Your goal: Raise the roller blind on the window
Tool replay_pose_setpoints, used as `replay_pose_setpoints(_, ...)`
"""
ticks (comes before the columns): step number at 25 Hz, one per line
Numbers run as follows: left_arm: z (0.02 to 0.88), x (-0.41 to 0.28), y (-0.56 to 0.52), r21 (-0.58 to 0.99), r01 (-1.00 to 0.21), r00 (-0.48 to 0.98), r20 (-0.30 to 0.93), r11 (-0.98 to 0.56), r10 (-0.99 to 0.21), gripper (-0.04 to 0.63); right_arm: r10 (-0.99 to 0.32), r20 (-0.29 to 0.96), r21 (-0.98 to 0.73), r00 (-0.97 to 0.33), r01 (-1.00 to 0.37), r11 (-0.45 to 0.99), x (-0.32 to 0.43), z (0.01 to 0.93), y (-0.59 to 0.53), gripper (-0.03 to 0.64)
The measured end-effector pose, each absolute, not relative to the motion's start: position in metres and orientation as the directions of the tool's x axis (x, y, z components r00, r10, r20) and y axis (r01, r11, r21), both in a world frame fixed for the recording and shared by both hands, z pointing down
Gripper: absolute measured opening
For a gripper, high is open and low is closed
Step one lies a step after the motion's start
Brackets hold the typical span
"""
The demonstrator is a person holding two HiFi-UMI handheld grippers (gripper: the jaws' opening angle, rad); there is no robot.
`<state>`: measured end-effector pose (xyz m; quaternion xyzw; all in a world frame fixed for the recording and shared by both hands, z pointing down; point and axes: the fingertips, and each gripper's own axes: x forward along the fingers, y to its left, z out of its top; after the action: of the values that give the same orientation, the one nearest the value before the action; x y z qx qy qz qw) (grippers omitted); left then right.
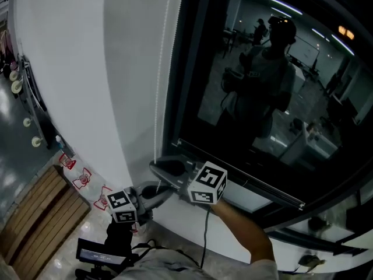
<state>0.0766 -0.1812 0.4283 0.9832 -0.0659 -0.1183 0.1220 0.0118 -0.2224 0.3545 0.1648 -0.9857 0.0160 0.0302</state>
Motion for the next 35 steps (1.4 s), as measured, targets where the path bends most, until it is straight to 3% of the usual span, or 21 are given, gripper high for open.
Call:
replay_pose_setpoints(8,0.42,0.077,-0.183,0.247,-0.113,0.958,-0.228,-0.962,-0.172,-0.002,-0.321,0.007,-0.08,-0.947,-0.321,0.944,0.024,0.353,-0.227,0.02)
replay_pose_setpoints(9,0.42,0.076,-0.183,0.244,-0.114,0.958,-0.23,-0.963,-0.171,-0.002,-0.316,0.005,-0.076,-0.949,-0.315,0.946,0.024,0.352,-0.226,0.033)
replay_pose_setpoints(11,0.418,0.074,-0.184,0.239,-0.115,0.957,-0.235,-0.964,-0.172,-0.002,-0.292,-0.005,-0.071,-0.956,-0.291,0.954,0.021,0.344,-0.225,0.148)
replay_pose_setpoints(17,0.416,0.072,-0.184,0.236,-0.121,0.953,-0.244,-0.964,-0.179,-0.002,-0.255,-0.111,-0.013,-0.961,-0.255,0.967,0.026,0.267,-0.238,0.198)
replay_pose_setpoints(35,0.423,0.072,-0.184,0.231,-0.124,0.954,-0.24,-0.965,-0.18,-0.002,-0.17,-0.267,0.265,-0.949,-0.242,0.933,0.022,0.079,-0.257,0.184)
